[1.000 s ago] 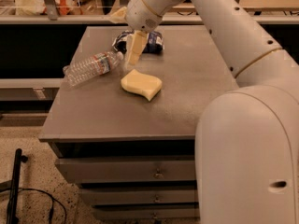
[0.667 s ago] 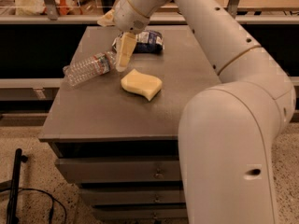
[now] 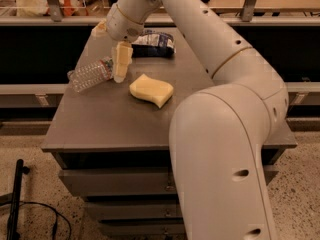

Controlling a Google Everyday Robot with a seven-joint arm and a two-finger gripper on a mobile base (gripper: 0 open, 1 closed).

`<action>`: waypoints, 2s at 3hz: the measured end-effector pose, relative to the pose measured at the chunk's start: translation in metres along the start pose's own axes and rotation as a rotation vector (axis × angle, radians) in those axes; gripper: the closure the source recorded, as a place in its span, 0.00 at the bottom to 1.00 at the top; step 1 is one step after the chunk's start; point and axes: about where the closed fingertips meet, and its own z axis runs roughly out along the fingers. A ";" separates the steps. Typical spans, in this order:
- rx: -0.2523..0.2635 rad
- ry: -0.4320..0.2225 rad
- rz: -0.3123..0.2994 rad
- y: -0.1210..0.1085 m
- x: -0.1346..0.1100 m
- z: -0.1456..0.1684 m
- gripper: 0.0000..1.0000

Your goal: Pick water bottle

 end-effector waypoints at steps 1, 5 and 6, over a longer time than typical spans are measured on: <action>-0.040 0.043 0.004 -0.001 0.001 0.017 0.00; -0.080 0.112 -0.022 0.011 -0.003 0.028 0.87; -0.012 0.067 0.036 0.004 0.003 0.002 1.00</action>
Offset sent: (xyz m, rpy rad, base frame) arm -0.0106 0.0154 -0.0294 -0.1686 0.0386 0.0456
